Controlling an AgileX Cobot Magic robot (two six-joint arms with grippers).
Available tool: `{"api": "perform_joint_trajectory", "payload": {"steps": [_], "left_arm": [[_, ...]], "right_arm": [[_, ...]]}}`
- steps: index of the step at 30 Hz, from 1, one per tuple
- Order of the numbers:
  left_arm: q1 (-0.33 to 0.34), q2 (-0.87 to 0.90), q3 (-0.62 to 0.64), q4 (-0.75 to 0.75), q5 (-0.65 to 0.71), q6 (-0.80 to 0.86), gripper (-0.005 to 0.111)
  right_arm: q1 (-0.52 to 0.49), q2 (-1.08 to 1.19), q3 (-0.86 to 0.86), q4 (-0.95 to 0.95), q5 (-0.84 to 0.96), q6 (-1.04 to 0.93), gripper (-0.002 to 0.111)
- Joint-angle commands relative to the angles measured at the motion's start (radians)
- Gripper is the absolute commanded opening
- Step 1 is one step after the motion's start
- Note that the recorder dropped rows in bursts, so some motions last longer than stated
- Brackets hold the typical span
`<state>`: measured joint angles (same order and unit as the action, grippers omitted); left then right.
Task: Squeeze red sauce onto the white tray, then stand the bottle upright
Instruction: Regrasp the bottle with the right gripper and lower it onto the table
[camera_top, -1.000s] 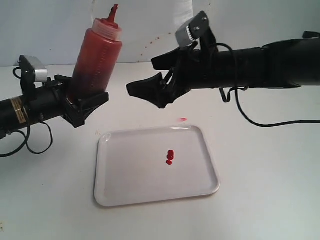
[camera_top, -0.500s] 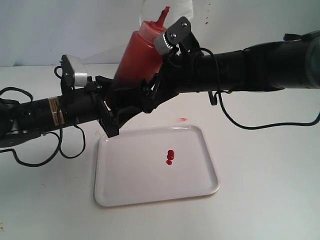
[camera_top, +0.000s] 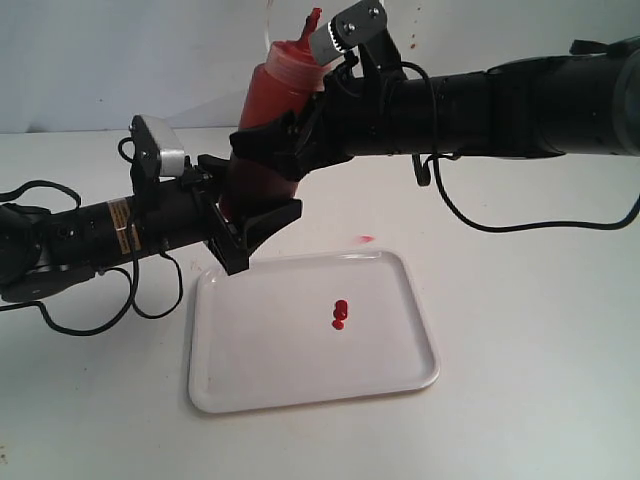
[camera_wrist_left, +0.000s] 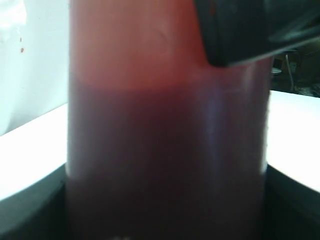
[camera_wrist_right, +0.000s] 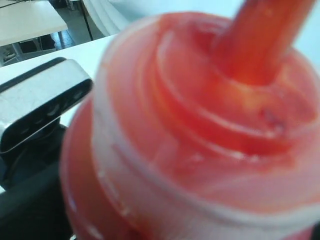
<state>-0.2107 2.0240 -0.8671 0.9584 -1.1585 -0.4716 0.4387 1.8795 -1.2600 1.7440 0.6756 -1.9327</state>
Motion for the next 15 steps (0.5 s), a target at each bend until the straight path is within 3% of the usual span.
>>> {"api": "perform_joint_trajectory", "payload": {"steps": [1,7,10,13,15], "left_arm": [[-0.010,-0.008,-0.012,-0.036,-0.063,0.005,0.000],[-0.010,-0.008,-0.012,-0.036,-0.063,0.005,0.001],[-0.010,-0.008,-0.012,-0.036,-0.063,0.005,0.008],[-0.010,-0.008,-0.012,-0.036,-0.063,0.005,0.024],[-0.010,-0.008,-0.012,-0.036,-0.063,0.005,0.043]], "right_arm": [[0.002,-0.003,-0.004,0.000,-0.010,-0.003,0.000],[0.002,-0.003,-0.004,0.000,-0.010,-0.003,0.000],[0.002,-0.003,-0.004,0.000,-0.010,-0.003,0.000],[0.002,-0.003,-0.004,0.000,-0.025,-0.005,0.000],[0.002,-0.003,-0.004,0.000,-0.044,-0.005,0.000]]}}
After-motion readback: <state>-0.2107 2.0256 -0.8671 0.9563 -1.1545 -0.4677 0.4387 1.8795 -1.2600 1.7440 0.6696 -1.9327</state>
